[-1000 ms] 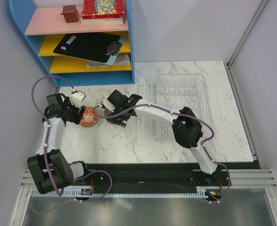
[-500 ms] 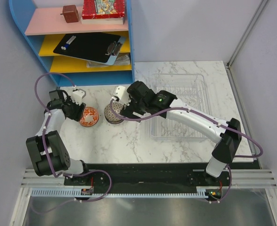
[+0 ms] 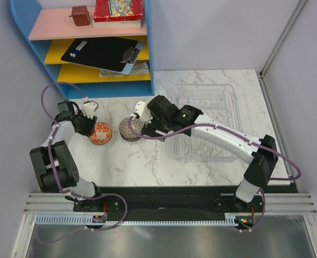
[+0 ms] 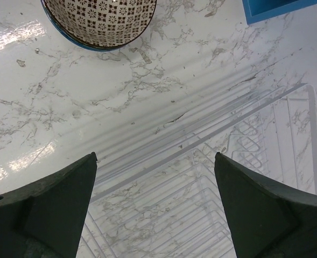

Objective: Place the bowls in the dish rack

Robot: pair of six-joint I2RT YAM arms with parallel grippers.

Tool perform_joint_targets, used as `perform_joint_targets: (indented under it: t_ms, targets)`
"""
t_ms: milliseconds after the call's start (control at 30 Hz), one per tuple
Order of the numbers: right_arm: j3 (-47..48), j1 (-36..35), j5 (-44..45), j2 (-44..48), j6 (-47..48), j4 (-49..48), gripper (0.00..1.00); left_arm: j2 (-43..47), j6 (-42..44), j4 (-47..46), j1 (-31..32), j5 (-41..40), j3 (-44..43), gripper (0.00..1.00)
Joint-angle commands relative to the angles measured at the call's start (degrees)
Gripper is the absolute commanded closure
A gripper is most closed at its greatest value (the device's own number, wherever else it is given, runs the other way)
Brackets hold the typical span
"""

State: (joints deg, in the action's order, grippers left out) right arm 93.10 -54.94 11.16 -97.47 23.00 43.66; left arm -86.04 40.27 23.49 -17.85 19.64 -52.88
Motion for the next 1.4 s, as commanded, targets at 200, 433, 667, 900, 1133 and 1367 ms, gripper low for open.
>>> perform_joint_targets:
  t_ms: [200, 433, 667, 900, 1133, 1367]
  targets:
    - [-0.11, 0.71, 1.59, 2.73, 0.11, -1.38, 0.03, 0.52, -1.42, -2.04, -0.26, 1.45, -2.05, 0.68]
    - [0.15, 0.8, 1.85, 2.37, 0.11, -1.3, 0.02, 2.89, -2.04, -0.81, -0.17, 1.28, -2.49, 0.87]
    - [0.77, 0.88, 1.76, 2.11, -0.15, -1.3, 0.02, 6.23, -3.35, 2.17, -0.26, 3.12, -4.86, 0.98]
    - [2.17, 2.29, -2.1, 2.55, -3.31, -1.38, 0.02, 10.19, -4.85, 5.34, -0.35, 6.11, -7.58, 0.98]
    - [6.83, 7.28, -11.06, 3.95, -10.51, -1.73, 0.02, 14.32, -6.25, 11.22, -0.26, 14.01, -13.99, 0.98]
    - [8.85, 21.35, -34.85, 5.54, -21.85, -4.19, 0.02, 17.4, -11.0, 12.46, 5.61, 22.38, -17.6, 0.98]
